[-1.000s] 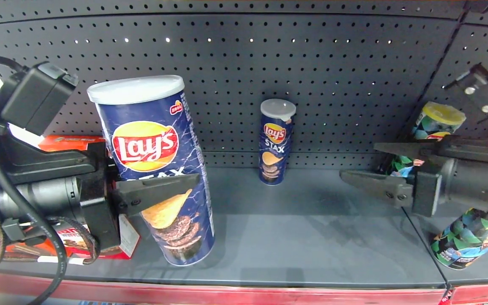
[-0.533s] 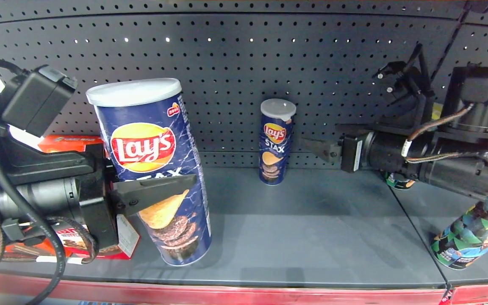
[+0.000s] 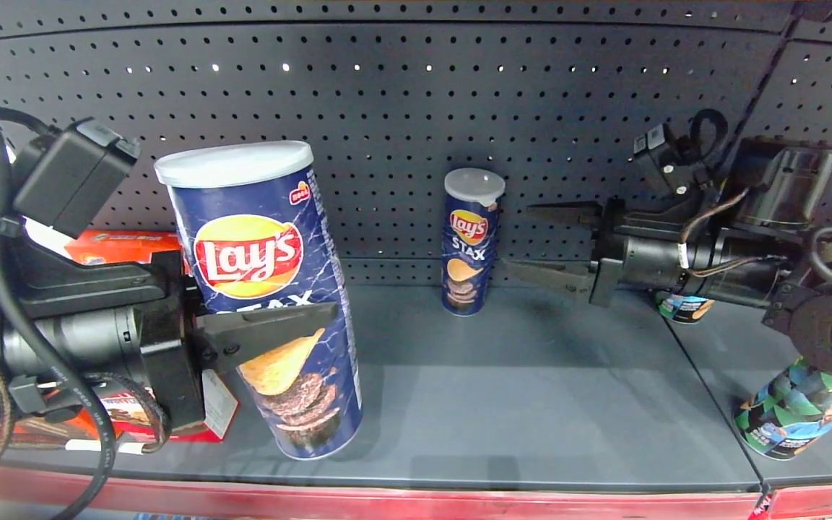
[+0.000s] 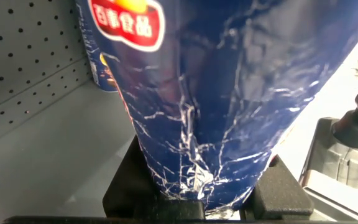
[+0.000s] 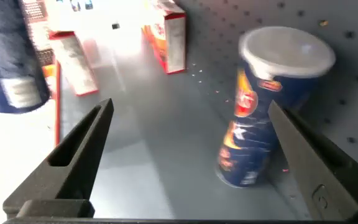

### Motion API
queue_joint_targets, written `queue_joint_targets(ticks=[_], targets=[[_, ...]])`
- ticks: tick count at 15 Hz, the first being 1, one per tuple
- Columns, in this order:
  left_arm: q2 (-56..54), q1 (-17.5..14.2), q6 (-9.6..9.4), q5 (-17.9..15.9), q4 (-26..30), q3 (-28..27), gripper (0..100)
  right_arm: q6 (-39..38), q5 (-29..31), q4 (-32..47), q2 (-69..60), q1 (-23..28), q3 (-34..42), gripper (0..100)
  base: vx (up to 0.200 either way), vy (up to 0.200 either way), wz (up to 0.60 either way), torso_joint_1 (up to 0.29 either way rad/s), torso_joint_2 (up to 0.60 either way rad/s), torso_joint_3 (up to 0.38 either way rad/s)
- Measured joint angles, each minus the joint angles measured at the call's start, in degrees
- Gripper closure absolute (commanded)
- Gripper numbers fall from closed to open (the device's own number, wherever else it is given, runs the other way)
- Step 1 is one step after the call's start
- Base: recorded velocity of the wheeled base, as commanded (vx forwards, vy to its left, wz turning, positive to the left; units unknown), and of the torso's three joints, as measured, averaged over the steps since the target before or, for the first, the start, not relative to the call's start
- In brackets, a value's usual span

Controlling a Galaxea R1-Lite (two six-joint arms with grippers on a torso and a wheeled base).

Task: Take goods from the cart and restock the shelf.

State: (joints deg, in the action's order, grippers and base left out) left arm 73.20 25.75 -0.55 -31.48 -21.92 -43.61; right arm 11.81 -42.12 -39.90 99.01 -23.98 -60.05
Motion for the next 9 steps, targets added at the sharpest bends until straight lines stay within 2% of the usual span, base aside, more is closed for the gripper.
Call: queue_joint_targets(ticks=[9], targets=[[0.0, 0.0, 0.2, -0.3, -0.6, -0.1, 100, 0.4, -0.1, -2.5, 9.5, 2.9, -6.6, 0, 0.0, 0.0, 0.0, 0.0, 0.0, 0.0]])
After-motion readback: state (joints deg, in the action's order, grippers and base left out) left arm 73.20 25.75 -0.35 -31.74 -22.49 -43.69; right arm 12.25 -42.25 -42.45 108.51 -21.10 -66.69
